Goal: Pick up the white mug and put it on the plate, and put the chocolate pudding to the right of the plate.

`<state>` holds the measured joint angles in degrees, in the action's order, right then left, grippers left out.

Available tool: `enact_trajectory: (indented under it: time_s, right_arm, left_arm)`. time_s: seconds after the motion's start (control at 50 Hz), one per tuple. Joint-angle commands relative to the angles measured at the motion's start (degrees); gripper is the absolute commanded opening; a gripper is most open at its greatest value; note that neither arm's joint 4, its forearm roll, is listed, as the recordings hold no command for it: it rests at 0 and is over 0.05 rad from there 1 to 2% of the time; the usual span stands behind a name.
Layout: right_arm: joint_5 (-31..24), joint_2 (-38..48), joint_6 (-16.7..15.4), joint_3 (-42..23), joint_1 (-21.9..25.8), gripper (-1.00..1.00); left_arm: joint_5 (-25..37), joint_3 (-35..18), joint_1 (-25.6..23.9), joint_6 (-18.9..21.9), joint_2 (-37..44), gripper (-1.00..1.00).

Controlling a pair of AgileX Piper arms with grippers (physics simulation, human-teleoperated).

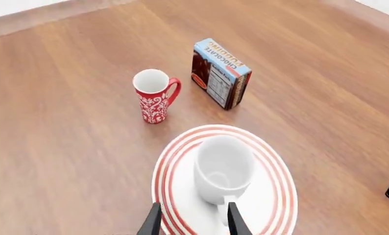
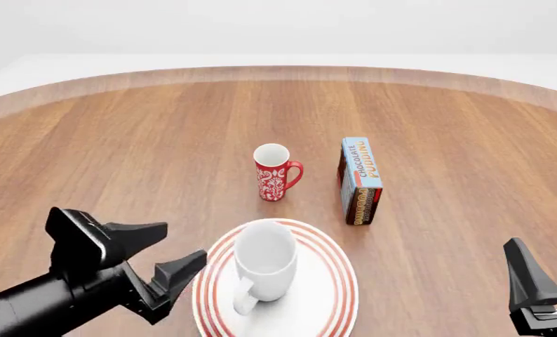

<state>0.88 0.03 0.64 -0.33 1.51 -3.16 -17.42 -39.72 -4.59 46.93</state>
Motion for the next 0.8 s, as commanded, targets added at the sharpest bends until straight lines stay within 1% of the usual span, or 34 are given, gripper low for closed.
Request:
enact_trajectory:
  time_s: [0.02, 0.14, 0.18, 0.32, 0.34, 0.4, 0.42, 0.46, 0.54, 0.66, 0.74, 0.8]
  right_arm:
    - [0.0, 0.0, 0.0, 0.0, 0.01, 1.0]
    - [-0.02, 0.0, -0.01, 0.0, -0.01, 1.0]
    - [-0.02, 0.0, -0.01, 0.0, -0.01, 1.0]
    - [-0.01, 0.0, 0.01, 0.0, -0.01, 1.0]
    - [0.01, 0.0, 0.02, 0.0, -0.02, 1.0]
    - [0.0, 0.0, 0.01, 0.0, -0.01, 1.0]
    - [0.0, 0.0, 0.01, 0.0, -0.01, 1.0]
    - [-0.01, 0.0, 0.02, 0.0, -0.01, 1.0]
    - [-0.02, 0.0, 0.02, 0.0, 0.02, 1.0]
    - [0.0, 0.0, 0.0, 0.0, 0.0, 1.0]
    - [0.01, 0.0, -0.01, 0.0, 0.01, 1.0]
    - [-0.01, 0.0, 0.01, 0.0, -0.01, 1.0]
  left_arm:
    - [6.06, -1.11, 4.87, 3.36, -8.13, 1.0]
    - [11.18, -1.7, 10.04, 5.22, -15.8, 1.0]
    - [11.75, -1.8, 10.56, 5.35, -16.61, 1.0]
    - [15.78, -2.23, 16.36, 6.44, -25.08, 1.0]
    - [15.8, -2.24, 16.36, 6.44, -25.1, 1.0]
    - [17.83, -2.25, 20.82, 7.39, -30.26, 1.0]
    - [17.88, -2.25, 20.82, 7.39, -30.31, 1.0]
    - [18.99, -2.44, 22.92, 7.76, -33.19, 1.0]
    - [20.81, -2.26, 26.68, 7.26, -38.05, 1.0]
    - [20.67, -0.57, 28.87, 6.43, -40.76, 1.0]
    - [21.45, 0.48, 32.54, 6.5, -43.81, 1.0]
    - [22.15, 1.23, 35.25, 4.61, -46.73, 1.0]
